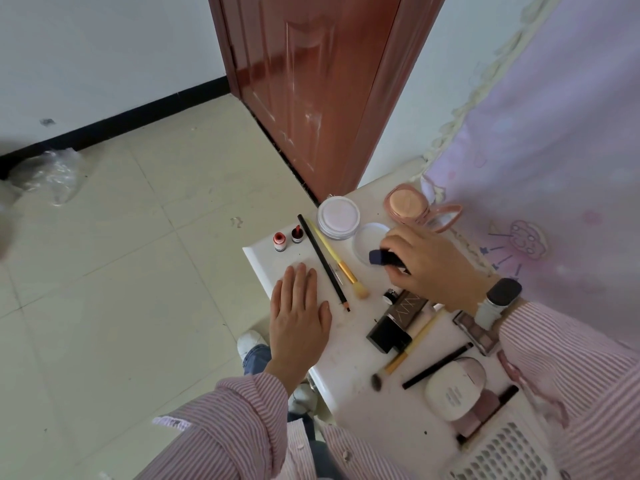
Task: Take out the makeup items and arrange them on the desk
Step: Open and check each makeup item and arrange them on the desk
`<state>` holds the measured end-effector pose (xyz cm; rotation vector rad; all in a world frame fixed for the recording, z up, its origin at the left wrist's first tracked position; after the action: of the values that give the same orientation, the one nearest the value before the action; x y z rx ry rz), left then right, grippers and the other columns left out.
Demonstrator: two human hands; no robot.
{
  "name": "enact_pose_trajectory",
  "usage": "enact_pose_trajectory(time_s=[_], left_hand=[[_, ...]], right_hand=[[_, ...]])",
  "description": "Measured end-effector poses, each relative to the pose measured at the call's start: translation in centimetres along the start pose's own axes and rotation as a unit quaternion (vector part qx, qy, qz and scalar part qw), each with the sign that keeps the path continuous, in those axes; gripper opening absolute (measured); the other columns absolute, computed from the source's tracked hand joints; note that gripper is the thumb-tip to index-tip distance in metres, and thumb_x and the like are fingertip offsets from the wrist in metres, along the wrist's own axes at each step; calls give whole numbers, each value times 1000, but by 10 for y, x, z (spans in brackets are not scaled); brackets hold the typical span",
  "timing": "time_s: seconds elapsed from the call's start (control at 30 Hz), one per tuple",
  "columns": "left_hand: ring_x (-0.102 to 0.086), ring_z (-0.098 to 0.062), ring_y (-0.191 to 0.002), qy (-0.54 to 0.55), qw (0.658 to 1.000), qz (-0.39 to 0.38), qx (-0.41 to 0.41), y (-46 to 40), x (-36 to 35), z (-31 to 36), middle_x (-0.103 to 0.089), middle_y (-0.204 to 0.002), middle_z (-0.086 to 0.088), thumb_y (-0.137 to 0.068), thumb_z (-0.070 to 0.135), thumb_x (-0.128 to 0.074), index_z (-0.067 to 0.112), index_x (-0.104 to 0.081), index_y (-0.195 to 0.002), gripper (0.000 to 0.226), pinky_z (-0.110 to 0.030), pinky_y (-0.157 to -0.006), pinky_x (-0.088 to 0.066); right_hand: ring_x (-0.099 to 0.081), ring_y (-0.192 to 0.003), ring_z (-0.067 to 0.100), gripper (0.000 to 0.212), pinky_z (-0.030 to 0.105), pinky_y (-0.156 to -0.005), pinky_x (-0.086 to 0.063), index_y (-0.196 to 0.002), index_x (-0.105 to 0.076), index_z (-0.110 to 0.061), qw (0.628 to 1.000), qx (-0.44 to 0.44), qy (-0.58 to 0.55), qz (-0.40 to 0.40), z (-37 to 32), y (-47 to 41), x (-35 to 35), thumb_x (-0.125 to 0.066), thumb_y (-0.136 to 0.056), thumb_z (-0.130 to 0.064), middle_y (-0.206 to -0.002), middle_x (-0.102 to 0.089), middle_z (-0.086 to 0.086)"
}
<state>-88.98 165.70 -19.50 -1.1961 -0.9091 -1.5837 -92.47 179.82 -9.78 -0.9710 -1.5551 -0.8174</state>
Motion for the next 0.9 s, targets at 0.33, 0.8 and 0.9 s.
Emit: enact_pose_trajectory(time_s=[0.33,0.8,0.9], left_hand=[[-52,-19,-110,327,939,76,71,6,32,-10,-62,-107,-2,-88,12,-56,10,-61,-112,24,-33,-94,-43],[-57,-14,-78,299,945,-134,-25,52,20,5,-62,-101,3,-93,41,-46,19,-50,-115,32,-26,-72,-47],[-55,-13,-65,268,954,-122,-63,55,25,8,-64,-90,6,-94,42,-41,22,-48,-115,30,-25,-62,-45]], right_hand=[[-69,-81,14,22,25,-70,-57,-96,-52,-14,558,-390,-705,199,7,71,-51,-53,-86,5,-97,-57,5],[-58,-68,-7,10,4,-61,-42,-97,-61,-20,804,-339,-488,9,-72,66,-79,-55,-89,-18,-82,-62,-13],[-59,-86,3,10,11,-74,-46,-98,-59,-20,816,-342,-466,1,-76,67,-80,-54,-90,-17,-86,-60,-13]])
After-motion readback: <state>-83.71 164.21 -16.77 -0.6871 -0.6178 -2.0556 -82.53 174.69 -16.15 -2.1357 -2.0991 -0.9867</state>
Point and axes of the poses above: each hand's wrist, its own y-axis away from the middle knuckle, its own x-axis out of the back of the hand, z = x × y, the point moved 10 cm from there along -y, towards the middle knuckle
